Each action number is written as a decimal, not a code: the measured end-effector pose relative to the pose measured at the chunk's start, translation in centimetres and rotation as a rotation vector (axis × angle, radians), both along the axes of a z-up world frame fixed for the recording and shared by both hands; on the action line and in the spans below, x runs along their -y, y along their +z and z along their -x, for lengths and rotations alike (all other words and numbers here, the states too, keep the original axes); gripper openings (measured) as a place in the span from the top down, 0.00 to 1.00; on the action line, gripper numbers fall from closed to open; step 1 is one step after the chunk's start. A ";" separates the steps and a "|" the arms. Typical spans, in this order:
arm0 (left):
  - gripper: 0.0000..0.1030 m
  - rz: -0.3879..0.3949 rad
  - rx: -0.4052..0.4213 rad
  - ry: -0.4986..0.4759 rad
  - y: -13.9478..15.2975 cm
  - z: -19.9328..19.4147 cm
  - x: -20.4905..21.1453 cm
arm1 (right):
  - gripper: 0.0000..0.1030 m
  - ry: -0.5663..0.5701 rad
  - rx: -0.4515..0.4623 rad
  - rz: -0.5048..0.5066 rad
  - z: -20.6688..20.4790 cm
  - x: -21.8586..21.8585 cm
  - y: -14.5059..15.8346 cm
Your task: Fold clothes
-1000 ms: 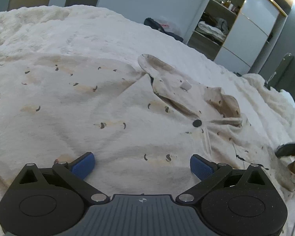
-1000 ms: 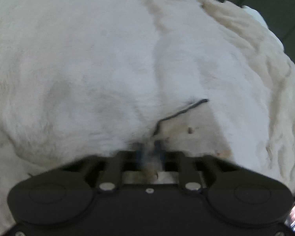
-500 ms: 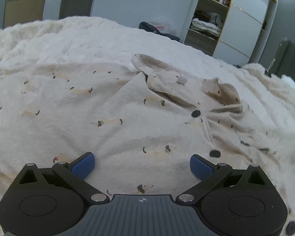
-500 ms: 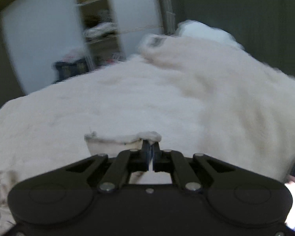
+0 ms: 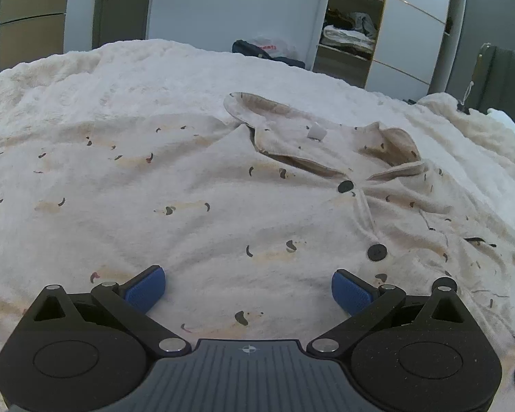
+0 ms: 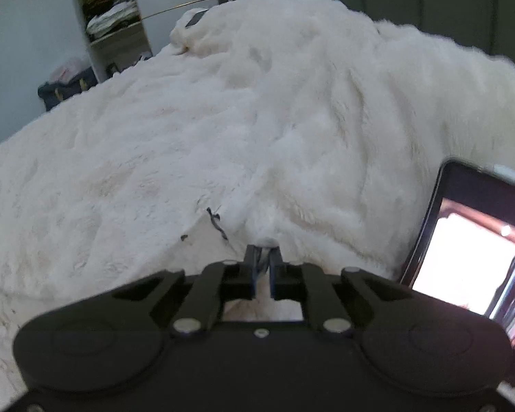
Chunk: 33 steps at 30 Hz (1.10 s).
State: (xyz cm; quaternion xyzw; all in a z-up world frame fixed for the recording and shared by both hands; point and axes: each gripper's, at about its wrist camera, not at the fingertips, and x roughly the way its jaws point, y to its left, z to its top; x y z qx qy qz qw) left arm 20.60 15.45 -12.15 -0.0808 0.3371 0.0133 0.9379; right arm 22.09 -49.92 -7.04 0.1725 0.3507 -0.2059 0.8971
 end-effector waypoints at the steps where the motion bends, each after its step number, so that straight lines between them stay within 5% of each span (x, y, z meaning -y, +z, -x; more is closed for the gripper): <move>1: 0.01 0.001 0.000 -0.001 0.0 0.1 0.1 | 0.99 -0.004 0.005 -0.003 -0.3 0.5 0.2; 7: 0.01 0.001 -0.002 -0.012 0.0 0.1 0.3 | 0.99 -0.053 0.177 -0.014 1.7 -0.1 5.3; 12: 0.01 -0.002 -0.002 -0.018 0.0 0.1 0.4 | 0.99 -0.023 0.405 0.031 5.0 -3.5 14.0; 15: 0.00 -0.012 -0.004 -0.024 0.0 0.0 0.7 | 0.99 -0.011 0.408 0.076 2.7 -3.7 15.9; 18: 0.00 -0.030 -0.009 -0.035 -0.1 -0.1 1.1 | 0.98 -0.046 0.284 0.139 -2.8 -2.4 13.9; 20: 0.00 -0.037 -0.011 -0.039 -0.2 -0.2 1.2 | 0.82 -0.075 0.170 0.168 -6.2 -1.2 11.0; 22: 0.00 -0.041 -0.013 -0.041 -0.3 -0.2 1.3 | 0.68 -0.134 -0.033 0.236 -10.3 0.4 5.6; 24: 0.00 -0.042 -0.016 -0.042 -0.4 -0.3 1.3 | 0.69 -0.171 -0.180 0.282 -11.9 1.5 1.9; 26: 0.00 -0.044 -0.016 -0.043 -0.4 -0.3 1.3 | 0.68 -0.218 -0.190 0.249 -11.3 2.2 0.4; 28: 0.00 -0.045 -0.016 -0.044 -0.4 -0.3 1.3 | 0.64 -0.193 -0.070 0.182 -9.3 1.8 1.2; 33: 0.00 -0.043 -0.009 -0.047 -0.1 -0.1 1.3 | 0.46 0.010 0.055 0.094 -4.9 -2.8 3.5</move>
